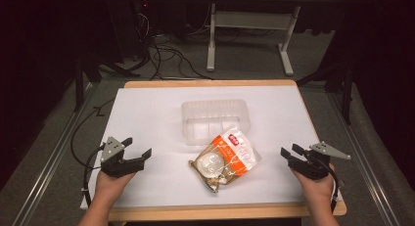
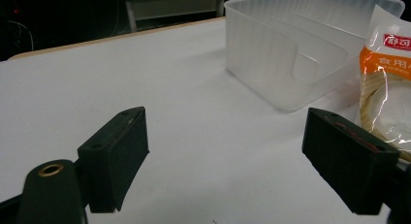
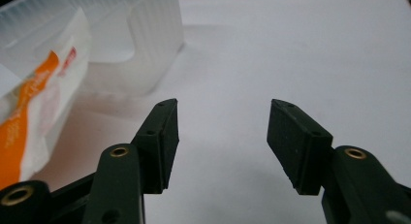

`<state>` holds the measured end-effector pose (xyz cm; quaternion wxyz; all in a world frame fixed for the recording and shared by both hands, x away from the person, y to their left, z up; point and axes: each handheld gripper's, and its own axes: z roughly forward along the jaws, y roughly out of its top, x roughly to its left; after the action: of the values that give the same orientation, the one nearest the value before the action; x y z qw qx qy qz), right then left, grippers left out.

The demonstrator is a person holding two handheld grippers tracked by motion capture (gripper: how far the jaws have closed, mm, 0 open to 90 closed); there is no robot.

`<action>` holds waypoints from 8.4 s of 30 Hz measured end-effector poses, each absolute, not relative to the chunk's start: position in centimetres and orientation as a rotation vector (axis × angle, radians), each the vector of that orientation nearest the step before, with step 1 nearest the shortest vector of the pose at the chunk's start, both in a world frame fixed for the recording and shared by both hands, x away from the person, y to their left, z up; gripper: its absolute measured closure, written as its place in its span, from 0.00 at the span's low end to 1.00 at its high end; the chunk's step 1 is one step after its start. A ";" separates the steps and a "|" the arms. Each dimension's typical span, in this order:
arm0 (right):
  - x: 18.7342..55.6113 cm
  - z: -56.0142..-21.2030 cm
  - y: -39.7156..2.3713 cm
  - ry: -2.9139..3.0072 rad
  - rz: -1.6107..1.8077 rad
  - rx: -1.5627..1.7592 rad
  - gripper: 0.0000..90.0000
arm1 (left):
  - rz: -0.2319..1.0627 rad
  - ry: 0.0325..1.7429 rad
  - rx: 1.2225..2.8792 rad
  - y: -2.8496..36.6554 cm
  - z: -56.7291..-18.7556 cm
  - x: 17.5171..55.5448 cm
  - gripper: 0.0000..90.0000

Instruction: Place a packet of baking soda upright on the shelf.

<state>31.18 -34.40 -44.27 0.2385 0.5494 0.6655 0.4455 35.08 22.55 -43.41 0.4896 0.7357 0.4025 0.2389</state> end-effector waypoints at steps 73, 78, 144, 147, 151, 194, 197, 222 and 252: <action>31.1 -43.4 -24.2 2.043 1.467 1.291 1.00 | 0.591 0.958 1.819 22.4 -43.5 35.1 0.19; 30.6 -42.4 -23.8 2.028 1.517 1.244 1.00 | 0.591 0.958 1.819 22.4 -43.5 35.0 0.19; 27.5 -40.1 -29.4 1.837 1.495 1.207 0.84 | 0.590 0.956 1.805 22.7 -43.3 35.0 0.19; 27.7 -40.6 -29.2 1.852 1.467 1.221 0.85 | 0.590 0.956 1.805 22.6 -43.3 35.0 0.19; 27.9 -40.8 -29.4 1.852 1.454 1.245 0.95 | 0.590 0.953 1.805 22.6 -43.3 35.0 0.19; 29.9 -33.7 -24.6 1.726 1.532 1.017 1.00 | 0.588 0.960 1.808 22.7 -43.4 35.0 0.19; 30.4 -32.9 -23.9 1.728 1.542 0.997 1.00 | 0.586 0.960 1.805 22.7 -43.4 35.0 0.19; 37.6 -32.6 -18.9 1.726 1.566 1.005 1.00 | 0.578 0.958 1.788 22.9 -43.3 34.9 0.19; 43.1 -35.8 -16.4 1.767 1.504 1.025 1.00 | 0.574 0.956 1.796 22.7 -43.4 34.9 0.19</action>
<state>43.13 -16.44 -35.83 0.2978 0.3858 0.6650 0.5658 34.93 22.74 -43.42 0.4914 0.7398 0.3940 0.2366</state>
